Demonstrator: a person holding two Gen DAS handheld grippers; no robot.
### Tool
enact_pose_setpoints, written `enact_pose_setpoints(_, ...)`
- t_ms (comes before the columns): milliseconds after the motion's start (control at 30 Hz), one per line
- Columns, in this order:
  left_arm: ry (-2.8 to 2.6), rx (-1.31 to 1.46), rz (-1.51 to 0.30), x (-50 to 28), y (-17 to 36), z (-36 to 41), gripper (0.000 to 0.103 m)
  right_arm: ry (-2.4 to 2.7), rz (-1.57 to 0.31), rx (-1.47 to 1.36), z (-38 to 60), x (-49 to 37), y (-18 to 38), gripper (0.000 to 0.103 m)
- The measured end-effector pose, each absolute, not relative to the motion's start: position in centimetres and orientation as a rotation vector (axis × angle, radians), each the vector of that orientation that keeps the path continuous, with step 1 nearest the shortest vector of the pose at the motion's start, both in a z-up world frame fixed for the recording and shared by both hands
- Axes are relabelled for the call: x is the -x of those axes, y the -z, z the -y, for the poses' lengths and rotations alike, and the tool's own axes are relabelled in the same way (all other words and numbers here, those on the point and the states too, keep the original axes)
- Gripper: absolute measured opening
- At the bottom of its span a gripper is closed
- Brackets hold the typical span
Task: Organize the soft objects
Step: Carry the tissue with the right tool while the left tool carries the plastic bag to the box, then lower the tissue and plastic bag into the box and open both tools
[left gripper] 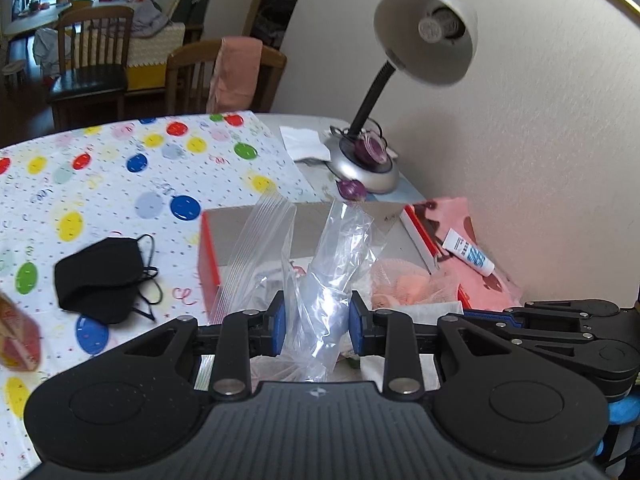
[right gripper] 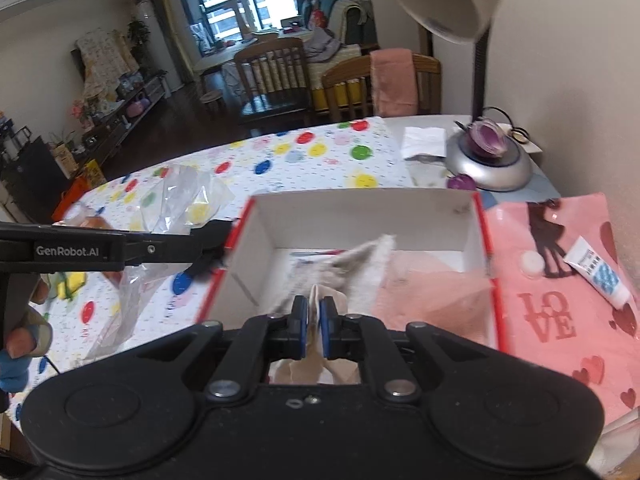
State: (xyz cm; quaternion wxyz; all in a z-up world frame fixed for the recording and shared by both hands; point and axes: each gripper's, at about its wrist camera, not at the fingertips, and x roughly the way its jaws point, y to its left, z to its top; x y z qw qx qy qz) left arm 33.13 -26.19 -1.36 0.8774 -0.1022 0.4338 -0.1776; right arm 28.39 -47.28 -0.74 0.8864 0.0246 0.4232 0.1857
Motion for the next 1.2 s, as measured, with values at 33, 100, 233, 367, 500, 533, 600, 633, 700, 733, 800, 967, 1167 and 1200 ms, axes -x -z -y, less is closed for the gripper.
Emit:
enact_pose_setpoints(33, 0.368, 0.217, -0.915, -33.6, 1.5, 26.5, 0.03, -0.375, -0.882, -0.052, 47.9, -28.6, 1.0, 0.007)
enact_pose_setpoints(100, 0.373, 0.232, -0.929, -34.6, 1.6, 27.2, 0.03, -0.356, -0.882, -0.061, 48.8, -29.2, 1.6, 0.006)
enact_pose_setpoints(233, 0.386, 0.236, -0.941, -36.9, 1.1, 28.6, 0.03, -0.333, -0.873, -0.099, 50.3, -30.2, 2.1, 0.006)
enact_pose_setpoints(367, 0.395, 0.22, -0.959, -39.0, 1.7, 30.5, 0.03, -0.321, -0.842, -0.107, 51.0, -31.2, 2.0, 0.006)
enact_pose_setpoints(500, 0.387, 0.189, -0.99, -40.4, 3.7, 32.0, 0.03, -0.306, -0.849, -0.128, 51.8, -32.6, 2.7, 0.006)
enact_pose_setpoints(533, 0.385, 0.194, -1.003, -40.7, 4.3, 32.1, 0.03, -0.305, -0.854, -0.128, 51.8, -32.8, 2.9, 0.007)
enact_pose_setpoints(600, 0.384, 0.199, -1.022, -41.3, 5.5, 32.3, 0.03, -0.317, -0.864, -0.13, 51.9, -32.9, 3.3, 0.009)
enact_pose_setpoints(633, 0.38, 0.197, -1.032, -41.4, 6.0, 32.4, 0.03, -0.325, -0.869, -0.132, 51.9, -32.8, 3.5, 0.009)
enact_pose_setpoints(700, 0.371, 0.198, -1.05, -41.8, 7.2, 32.4, 0.03, -0.336, -0.882, -0.132, 51.8, -32.8, 3.9, 0.013)
enact_pose_setpoints(733, 0.368, 0.202, -1.063, -41.9, 7.6, 32.4, 0.03, -0.342, -0.888, -0.136, 51.7, -32.8, 4.1, 0.013)
enact_pose_setpoints(800, 0.359, 0.21, -1.088, -42.2, 8.6, 32.2, 0.03, -0.354, -0.901, -0.145, 51.7, -32.8, 4.5, 0.017)
enact_pose_setpoints(967, 0.343, 0.198, -1.122, -42.3, 10.2, 31.9, 0.03, -0.375, -0.919, -0.141, 51.2, -32.5, 5.0, 0.019)
enact_pose_setpoints(1167, 0.362, 0.187, -1.14, -41.9, 11.1, 31.8, 0.033, -0.385, -0.934, -0.134, 50.8, -32.1, 5.3, 0.021)
enact_pose_setpoints(1200, 0.366, 0.187, -1.14, -41.8, 11.1, 31.8, 0.036, -0.387, -0.935, -0.132, 50.7, -32.1, 5.3, 0.021)
